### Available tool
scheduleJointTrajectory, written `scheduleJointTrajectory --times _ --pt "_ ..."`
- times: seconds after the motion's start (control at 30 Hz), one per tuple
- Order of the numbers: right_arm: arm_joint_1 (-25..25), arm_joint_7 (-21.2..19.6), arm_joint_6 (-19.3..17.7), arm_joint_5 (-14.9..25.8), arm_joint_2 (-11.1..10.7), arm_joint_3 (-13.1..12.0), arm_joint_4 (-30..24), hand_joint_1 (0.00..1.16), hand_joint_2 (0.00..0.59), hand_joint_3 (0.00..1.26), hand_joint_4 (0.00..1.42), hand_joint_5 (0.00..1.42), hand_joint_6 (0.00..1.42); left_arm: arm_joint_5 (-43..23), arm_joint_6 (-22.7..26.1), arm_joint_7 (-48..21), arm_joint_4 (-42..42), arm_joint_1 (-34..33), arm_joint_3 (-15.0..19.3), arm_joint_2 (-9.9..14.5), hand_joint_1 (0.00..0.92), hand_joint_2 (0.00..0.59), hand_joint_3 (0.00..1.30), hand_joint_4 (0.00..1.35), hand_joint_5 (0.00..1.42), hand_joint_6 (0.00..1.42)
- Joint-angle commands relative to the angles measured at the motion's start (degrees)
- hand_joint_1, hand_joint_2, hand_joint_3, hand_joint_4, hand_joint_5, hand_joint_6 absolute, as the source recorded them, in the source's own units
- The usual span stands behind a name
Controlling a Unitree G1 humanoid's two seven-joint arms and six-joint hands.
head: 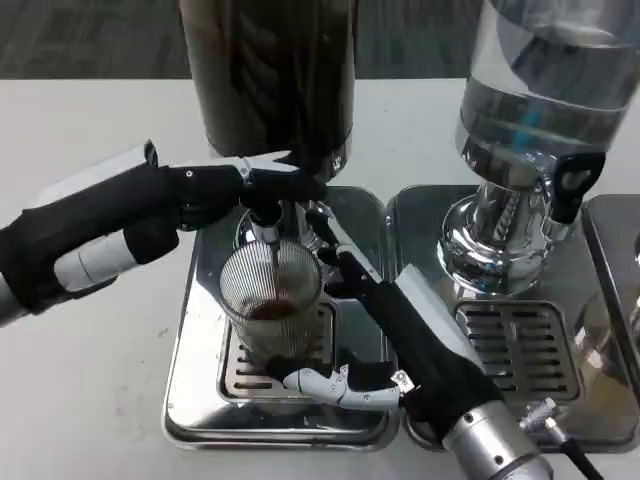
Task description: Grasp the cup under the faucet to collect the drink, then remove the cup.
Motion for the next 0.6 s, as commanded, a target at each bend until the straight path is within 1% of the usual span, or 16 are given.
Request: scheduleJointTrajectory --times 0.03,0.6 --pt "-0.3 0.3 0.1 0.6 0.6 0.0 0.3 0.95 0.183 0.00 0.00 0.06 0.19 0.2 0.4 -1.6 -1.2 1.5 -1.2 1.1 0.000 0.049 0.27 0.07 0.14 0.05" --pt "-0.7 0.0 -0.1 0.6 1.1 0.0 1.3 0.96 0.186 0.00 0.00 0.06 0.20 0.9 -0.5 -1.3 -1.4 1.5 -1.4 1.7 0.000 0.048 0.28 0.07 0.14 0.06"
